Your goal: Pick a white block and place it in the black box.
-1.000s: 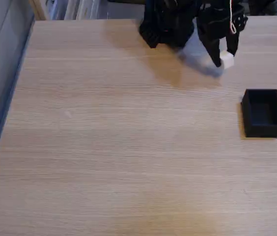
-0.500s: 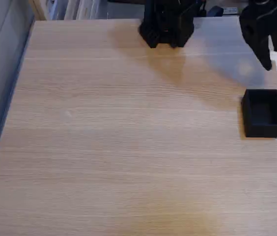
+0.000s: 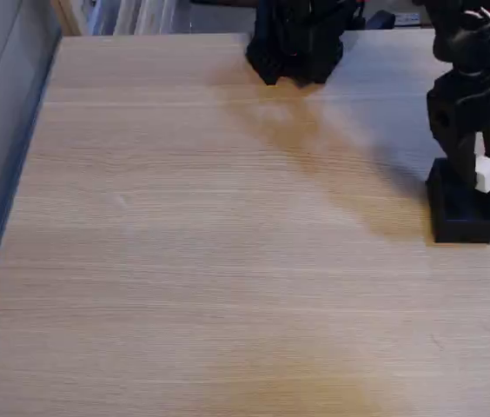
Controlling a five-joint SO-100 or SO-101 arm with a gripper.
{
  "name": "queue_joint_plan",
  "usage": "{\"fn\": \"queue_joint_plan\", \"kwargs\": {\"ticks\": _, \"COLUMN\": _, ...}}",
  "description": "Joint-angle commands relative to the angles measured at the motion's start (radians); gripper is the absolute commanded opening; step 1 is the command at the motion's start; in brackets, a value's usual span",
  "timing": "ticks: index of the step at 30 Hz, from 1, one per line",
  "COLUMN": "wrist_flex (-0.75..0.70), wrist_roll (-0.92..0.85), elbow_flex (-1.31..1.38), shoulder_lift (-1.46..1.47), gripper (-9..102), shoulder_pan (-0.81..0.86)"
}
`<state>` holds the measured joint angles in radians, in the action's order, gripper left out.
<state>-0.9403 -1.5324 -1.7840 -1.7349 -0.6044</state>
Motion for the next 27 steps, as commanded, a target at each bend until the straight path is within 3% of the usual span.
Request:
{"fn": "queue_joint_plan", "kwargs": {"ticks": 1, "wrist_flex": 0.012, "wrist_roll": 0.009, "elbow_flex": -0.014, "shoulder_lift": -0.005, "gripper": 2, "shoulder_pan": 0.008}}
{"fn": "queue_joint_plan", "kwargs": {"ticks": 12, "wrist_flex": -0.002, "wrist_roll": 0.089, "elbow_flex": -0.035, "shoulder_lift": -0.043, "gripper": 18, "shoulder_pan": -0.025}}
{"fn": "queue_joint_plan", "kwargs": {"ticks": 16, "wrist_flex": -0.021, "wrist_roll": 0.080, "elbow_flex": -0.037, "shoulder_lift": -0.083, "gripper": 16, "shoulder_pan": -0.012}}
{"fn": "queue_joint_plan", "kwargs": {"ticks": 19, "wrist_flex": -0.057, "wrist_roll": 0.072, "elbow_flex": -0.049, "shoulder_lift": -0.130, "gripper": 0, "shoulder_pan": 0.003}}
{"fn": "queue_joint_plan", "kwargs": {"ticks": 27, "wrist_flex": 0.005, "wrist_roll": -0.023, "elbow_flex": -0.305, "shoulder_lift": -0.408, "gripper": 0, "shoulder_pan": 0.127}}
